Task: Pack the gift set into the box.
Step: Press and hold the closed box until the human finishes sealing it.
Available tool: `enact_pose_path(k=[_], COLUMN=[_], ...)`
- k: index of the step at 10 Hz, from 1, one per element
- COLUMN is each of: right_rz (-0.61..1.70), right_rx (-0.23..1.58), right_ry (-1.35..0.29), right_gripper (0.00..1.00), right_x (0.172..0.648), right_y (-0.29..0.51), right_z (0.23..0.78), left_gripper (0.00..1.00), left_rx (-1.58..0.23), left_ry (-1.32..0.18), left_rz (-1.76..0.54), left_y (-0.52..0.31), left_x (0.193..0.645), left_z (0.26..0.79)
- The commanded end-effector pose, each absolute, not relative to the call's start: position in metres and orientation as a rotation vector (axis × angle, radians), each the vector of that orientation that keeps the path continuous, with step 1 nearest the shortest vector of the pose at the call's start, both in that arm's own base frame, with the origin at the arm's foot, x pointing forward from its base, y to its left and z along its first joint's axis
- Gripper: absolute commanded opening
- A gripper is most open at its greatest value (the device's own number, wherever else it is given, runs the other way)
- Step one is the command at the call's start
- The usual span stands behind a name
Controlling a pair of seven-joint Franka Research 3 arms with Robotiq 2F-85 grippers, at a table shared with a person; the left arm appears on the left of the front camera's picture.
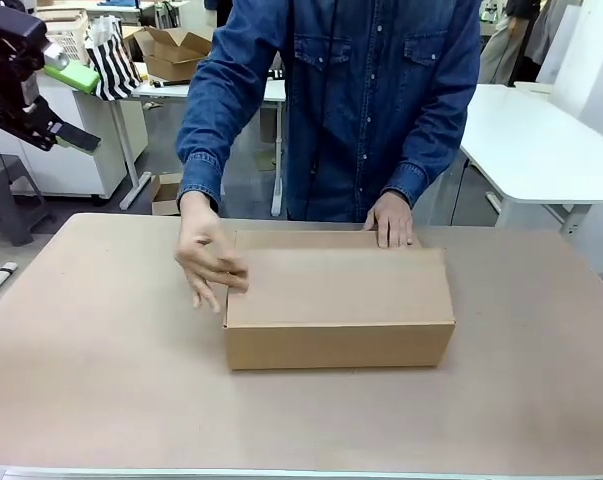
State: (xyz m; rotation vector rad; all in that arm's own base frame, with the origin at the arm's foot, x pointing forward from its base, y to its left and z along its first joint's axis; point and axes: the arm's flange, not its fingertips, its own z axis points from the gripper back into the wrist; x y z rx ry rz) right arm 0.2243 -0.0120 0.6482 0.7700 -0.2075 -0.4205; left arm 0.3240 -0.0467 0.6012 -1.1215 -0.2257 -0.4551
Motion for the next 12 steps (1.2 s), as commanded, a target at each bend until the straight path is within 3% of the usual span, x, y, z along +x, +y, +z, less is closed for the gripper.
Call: enact_pose_path(k=[1,12], right_rz=[-0.394,-0.394], right_rx=[0.788,0.788], right_ry=[-0.212,-0.212], right_gripper=[1.00,1.00], right_x=[0.2251,0.2251], right_y=[-0.0148,-0.0148], right_z=[0.6473,0.6473], left_gripper=[1.00,1.00], left_rx=[-1.121,-1.121], left_ry=[-0.221,-0.221], left_rz=[-0.459,-0.459], left_y=[-0.0462,-0.0462], left_x=[0.3224,0.3224], left_z=[0.6011,0.6011])
